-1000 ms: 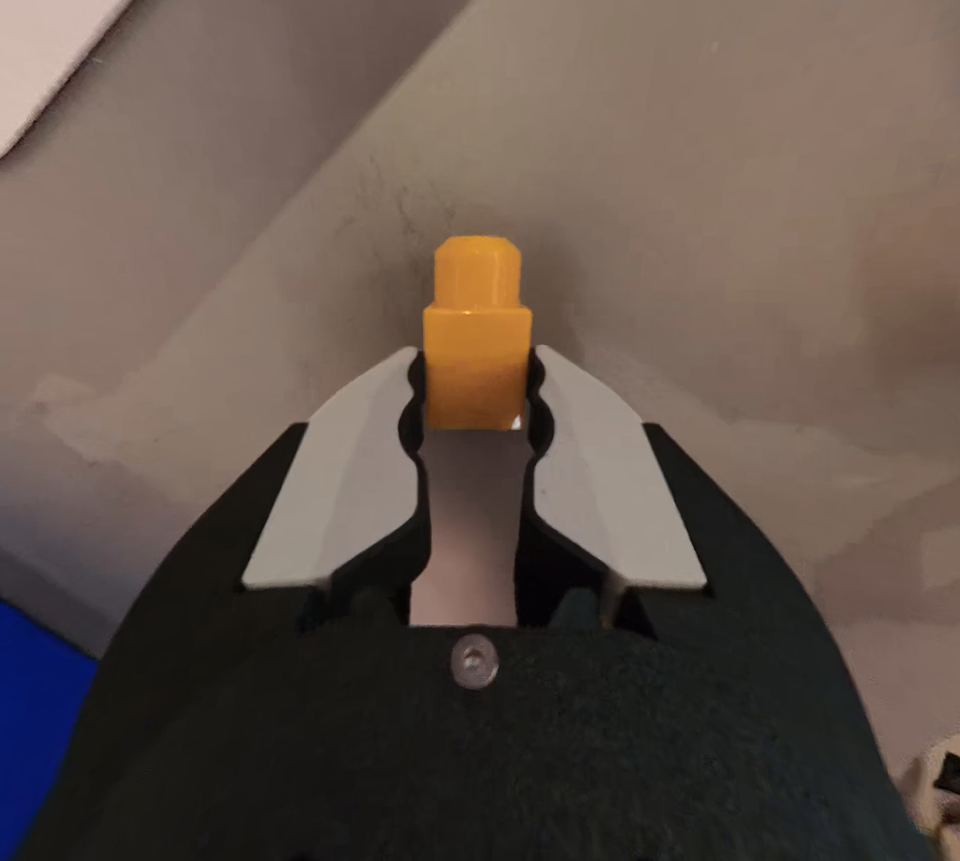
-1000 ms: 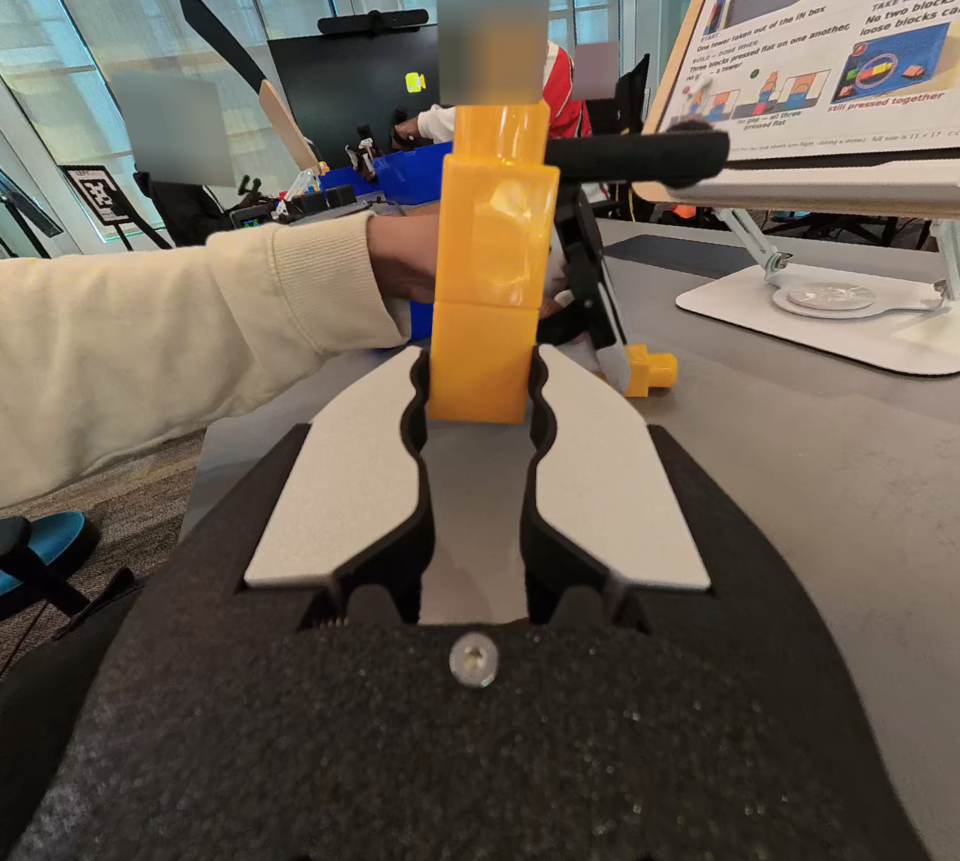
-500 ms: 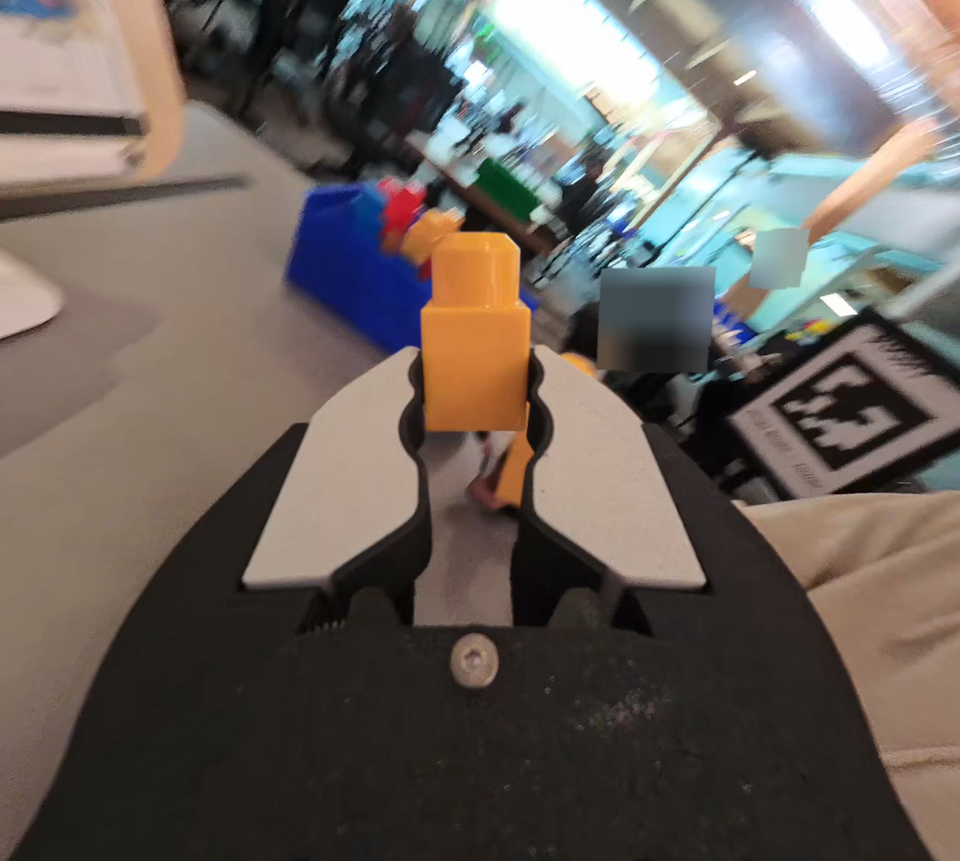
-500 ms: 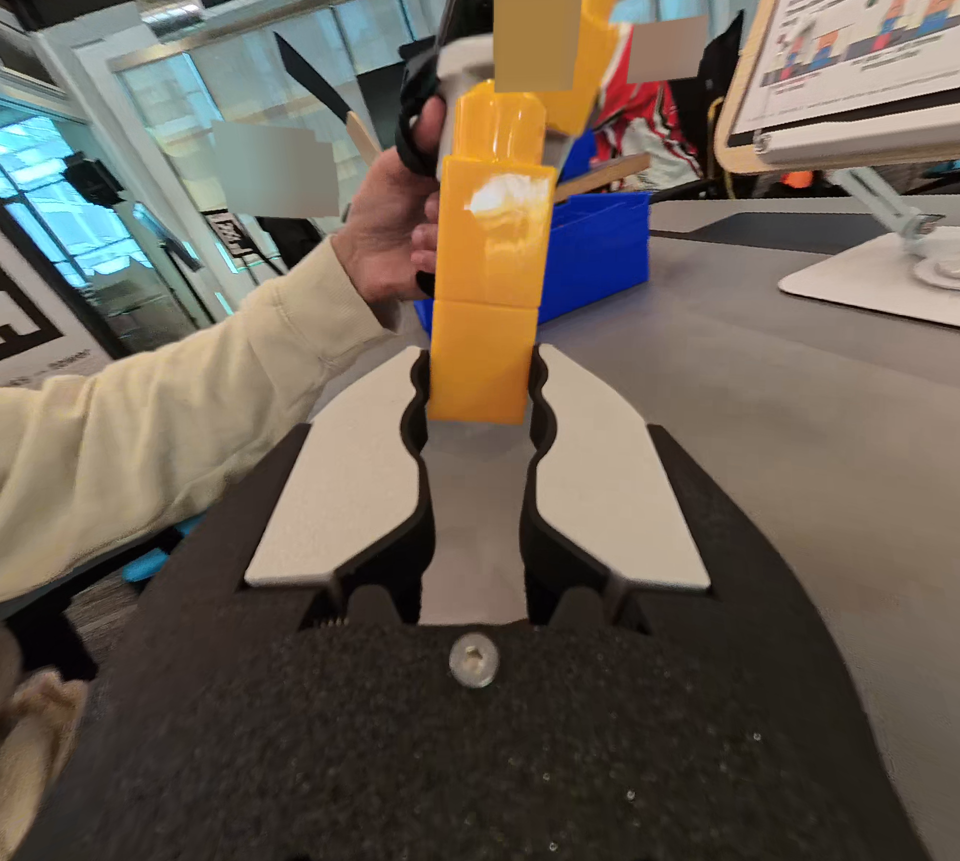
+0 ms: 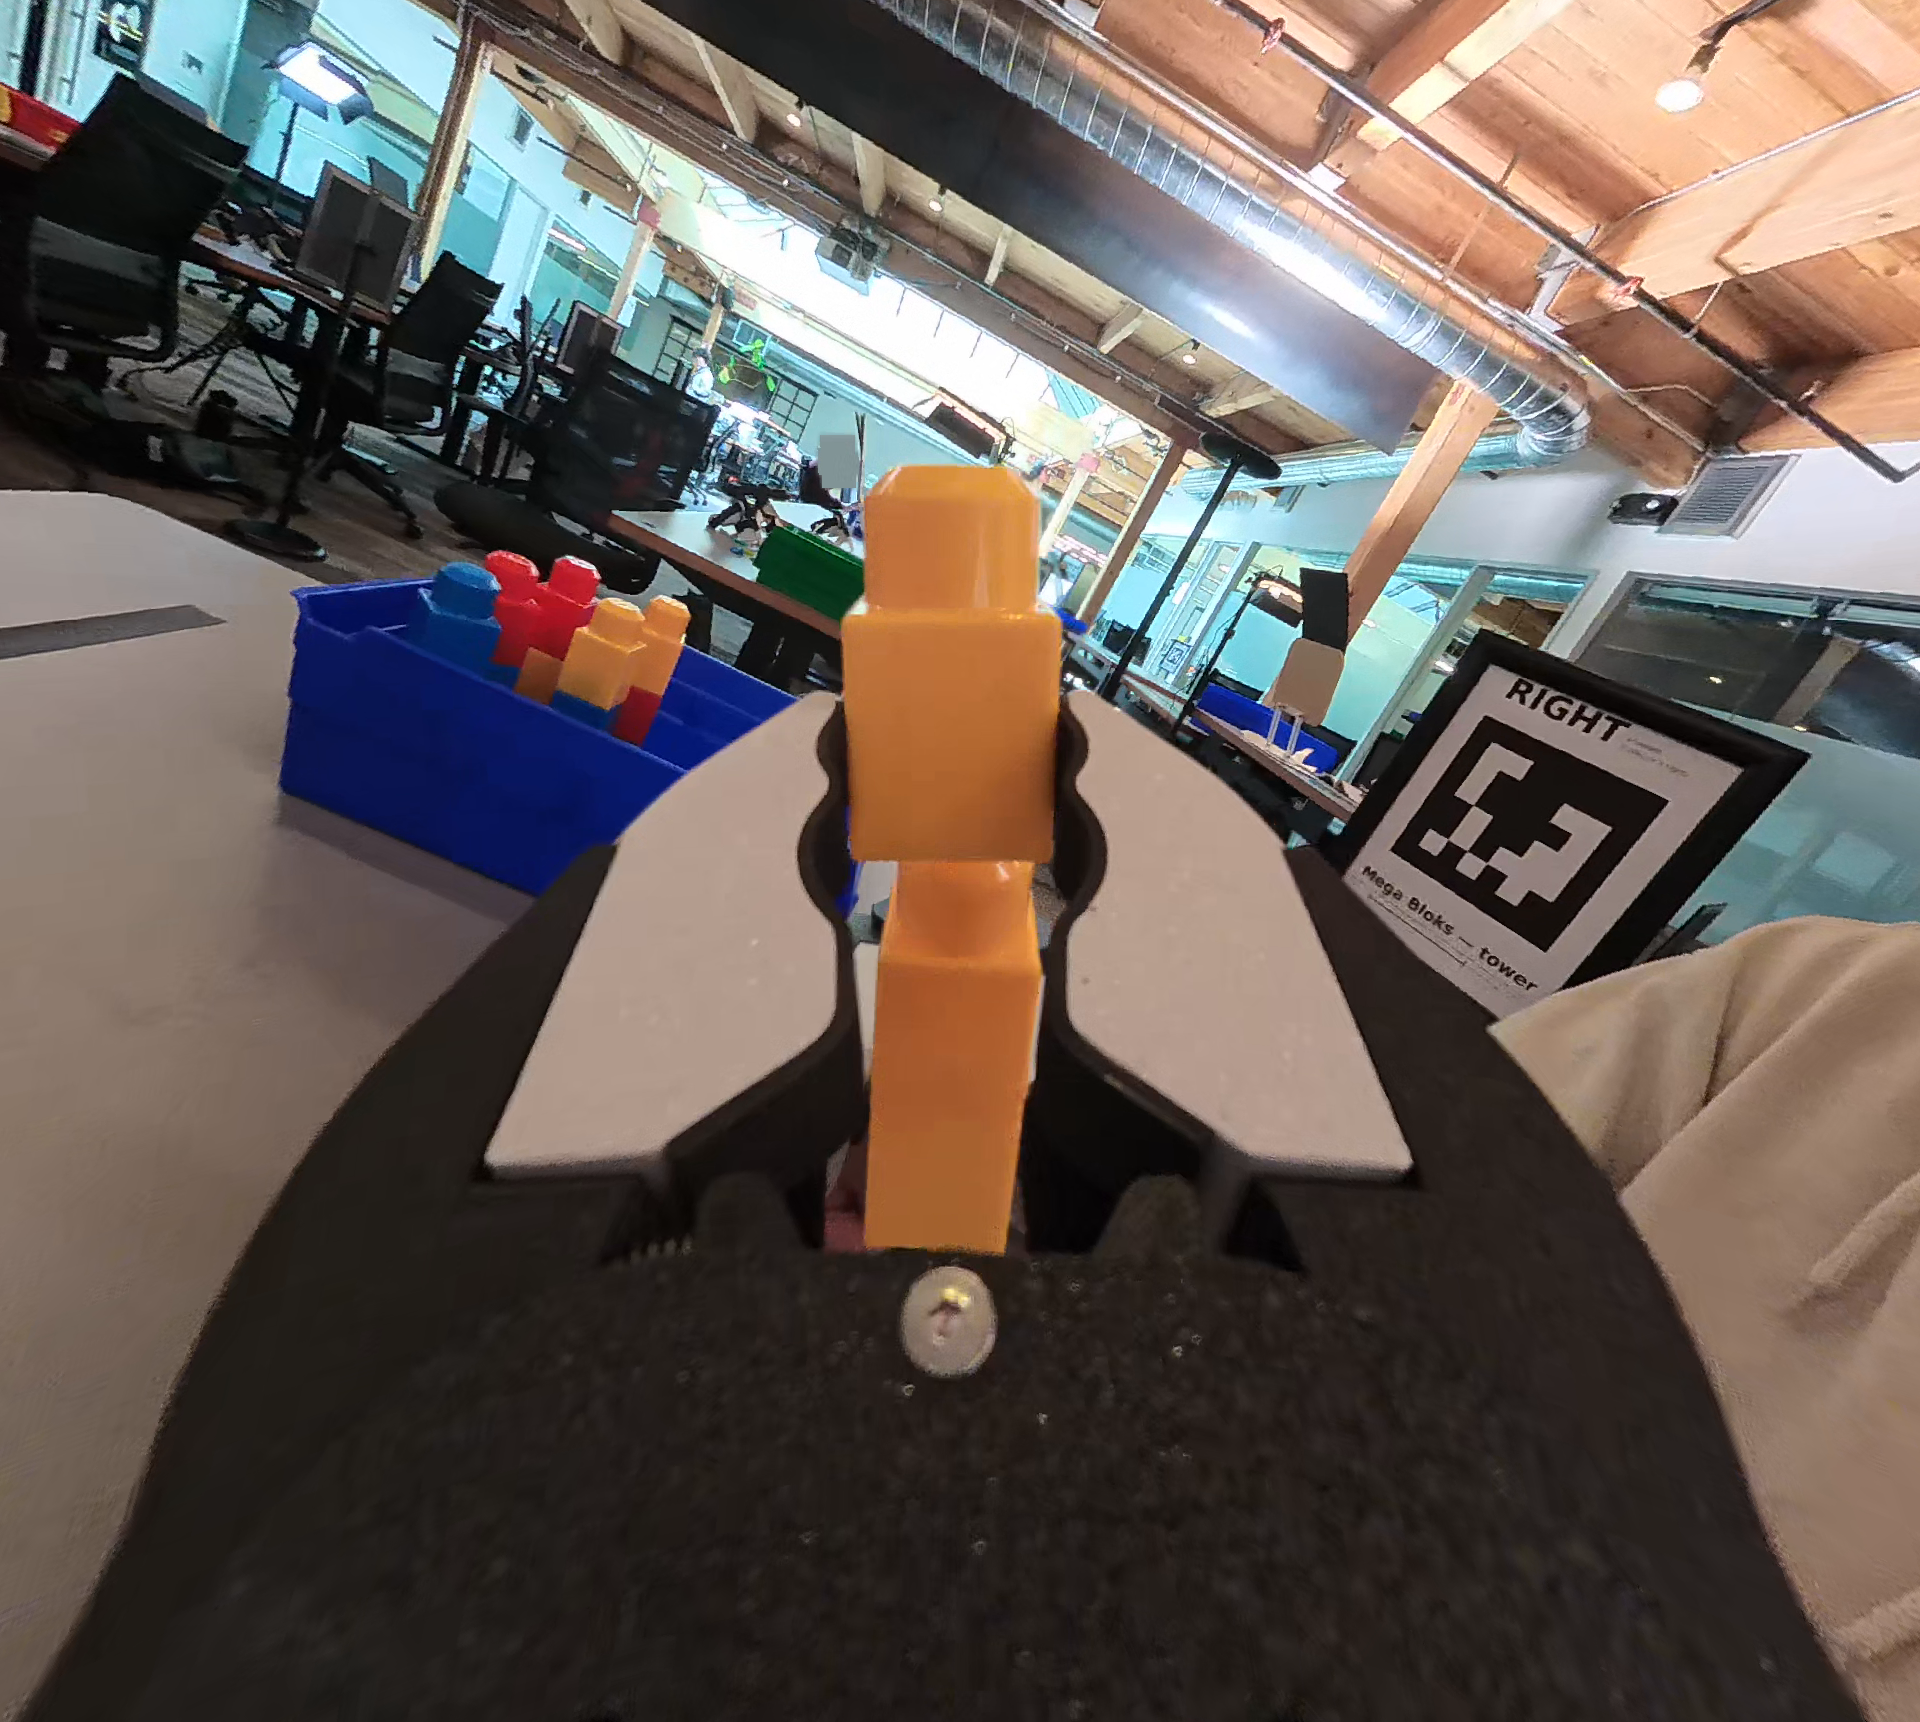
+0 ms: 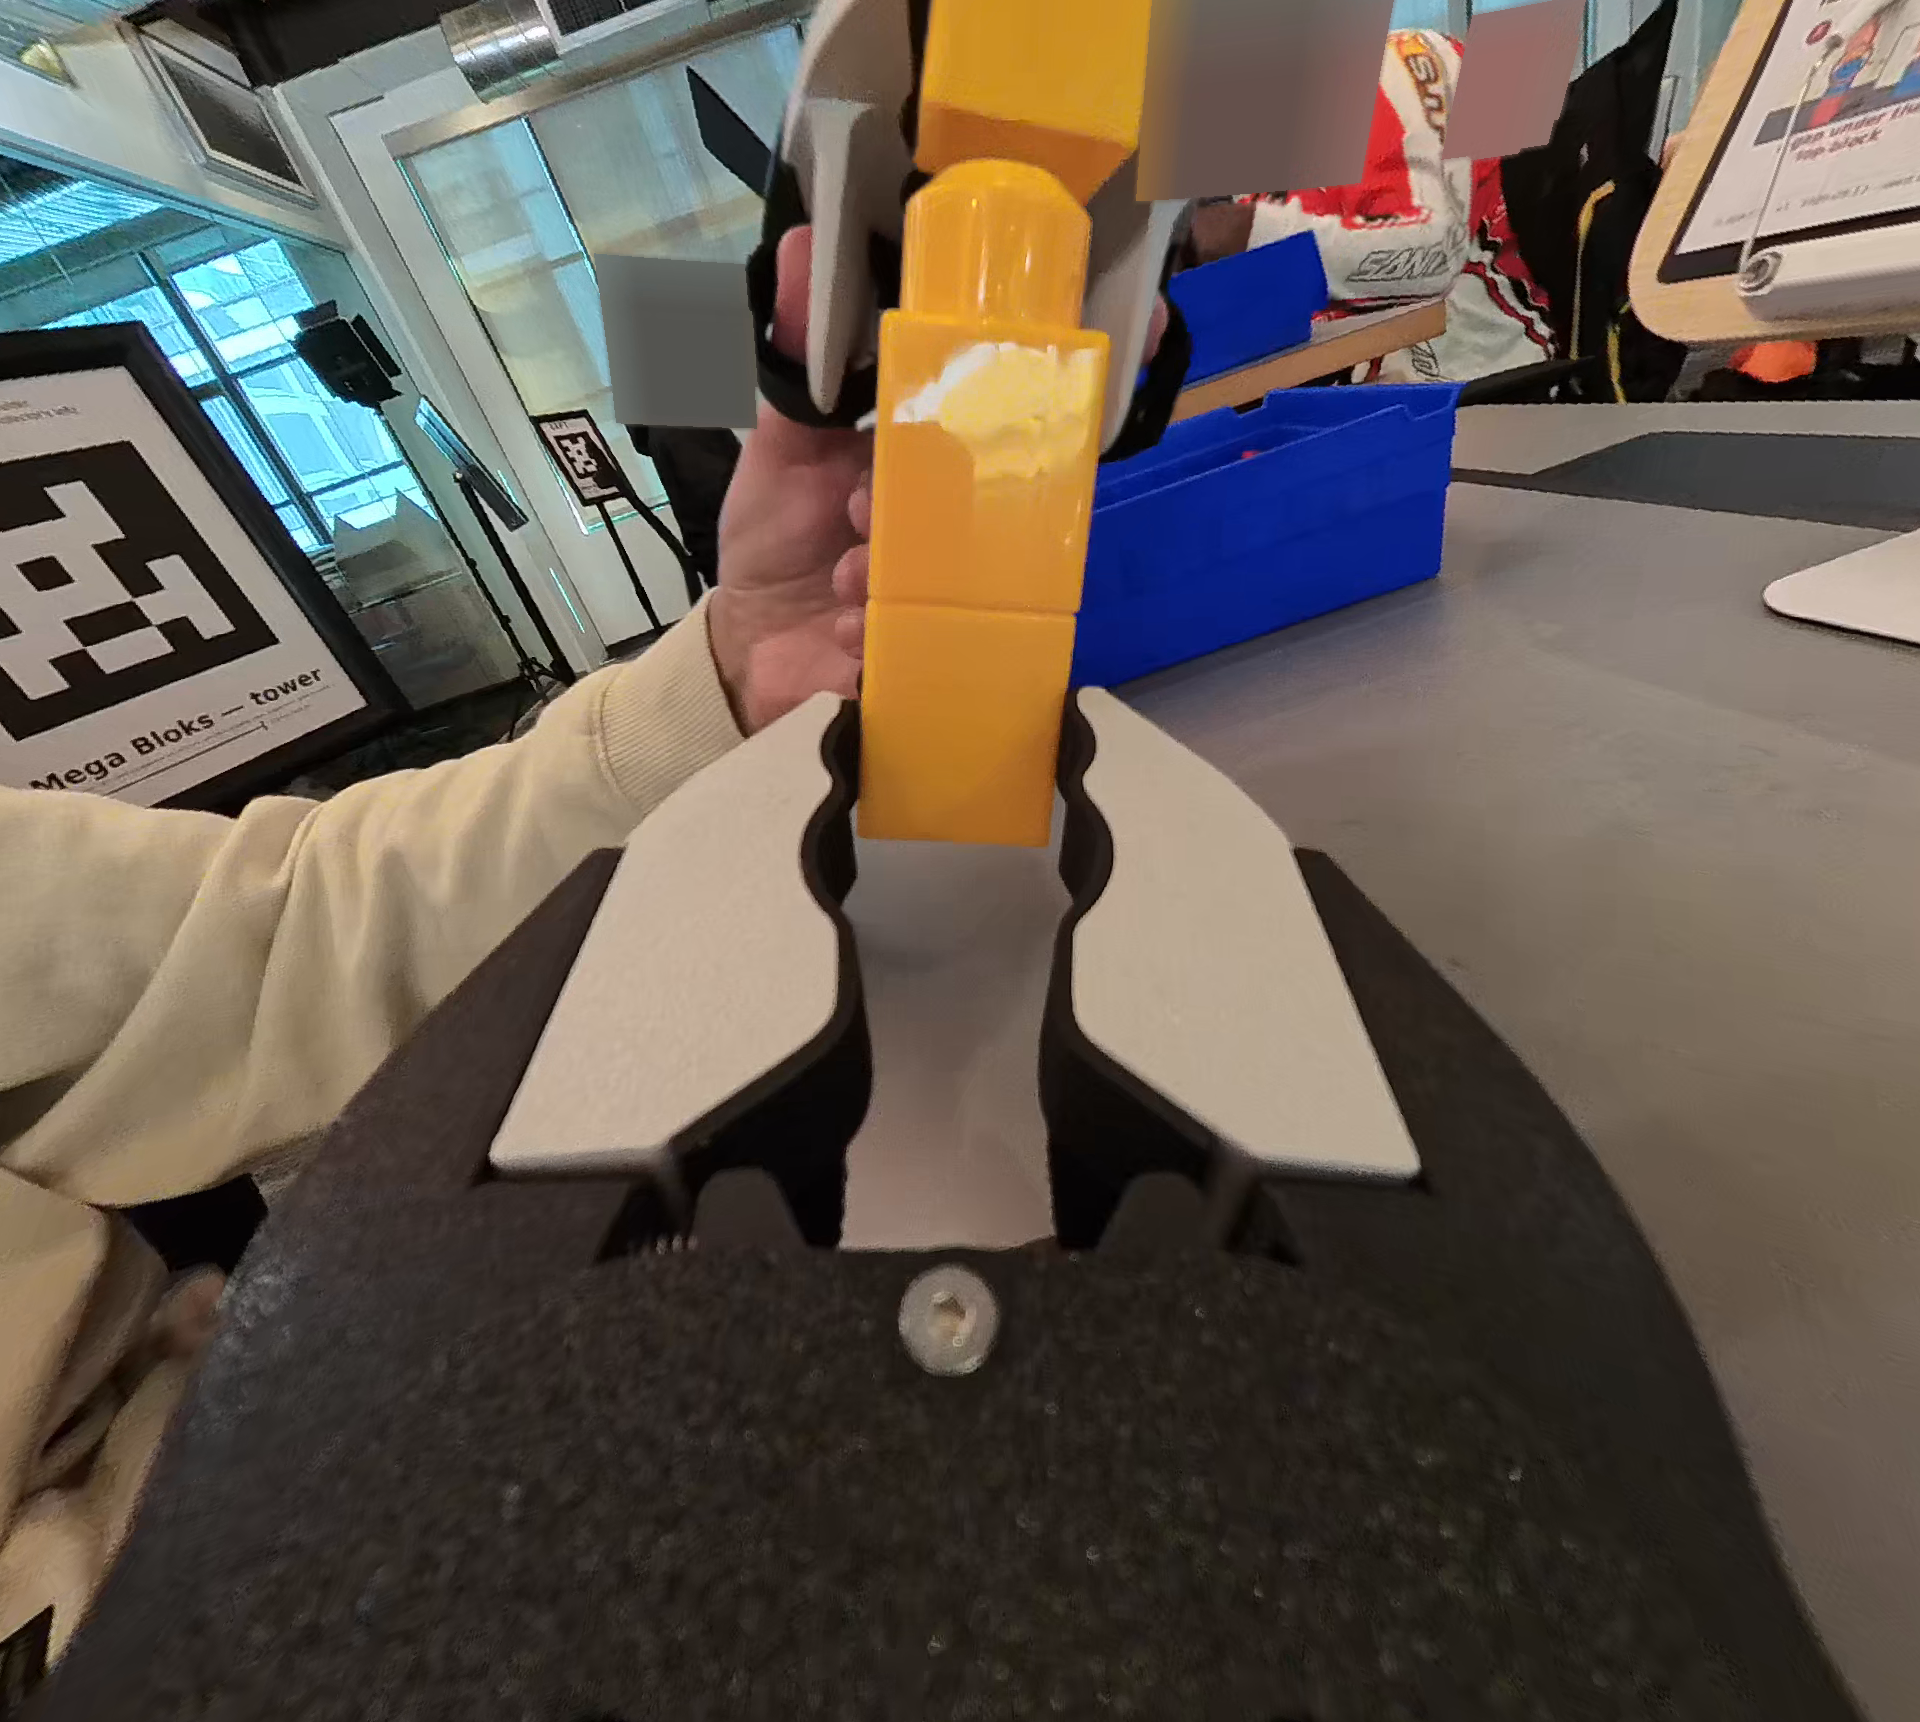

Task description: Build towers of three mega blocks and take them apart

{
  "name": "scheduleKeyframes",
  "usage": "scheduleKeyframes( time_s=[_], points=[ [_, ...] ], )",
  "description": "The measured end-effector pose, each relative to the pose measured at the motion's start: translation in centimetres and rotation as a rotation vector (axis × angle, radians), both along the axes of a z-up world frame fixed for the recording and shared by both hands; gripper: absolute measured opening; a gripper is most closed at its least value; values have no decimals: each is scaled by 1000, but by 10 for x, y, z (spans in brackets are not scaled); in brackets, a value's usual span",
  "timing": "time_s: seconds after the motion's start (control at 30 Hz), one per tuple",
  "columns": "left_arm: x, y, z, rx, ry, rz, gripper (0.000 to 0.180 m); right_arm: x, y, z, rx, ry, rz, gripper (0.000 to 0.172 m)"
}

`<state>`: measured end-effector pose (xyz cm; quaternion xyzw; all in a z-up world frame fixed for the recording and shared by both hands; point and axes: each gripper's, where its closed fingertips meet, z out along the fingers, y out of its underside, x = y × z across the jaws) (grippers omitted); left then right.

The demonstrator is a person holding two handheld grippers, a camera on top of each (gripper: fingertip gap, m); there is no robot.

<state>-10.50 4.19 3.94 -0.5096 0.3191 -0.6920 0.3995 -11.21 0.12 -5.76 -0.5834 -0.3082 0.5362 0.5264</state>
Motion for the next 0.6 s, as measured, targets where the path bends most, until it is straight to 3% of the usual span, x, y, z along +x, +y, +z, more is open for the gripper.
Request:
scheduleKeyframes(
  time_s=[0.6],
  points=[
    [15, -14, -18, 34, 48, -15, 36, 3, 0, 5, -23, 47, 19, 36]
  ],
)
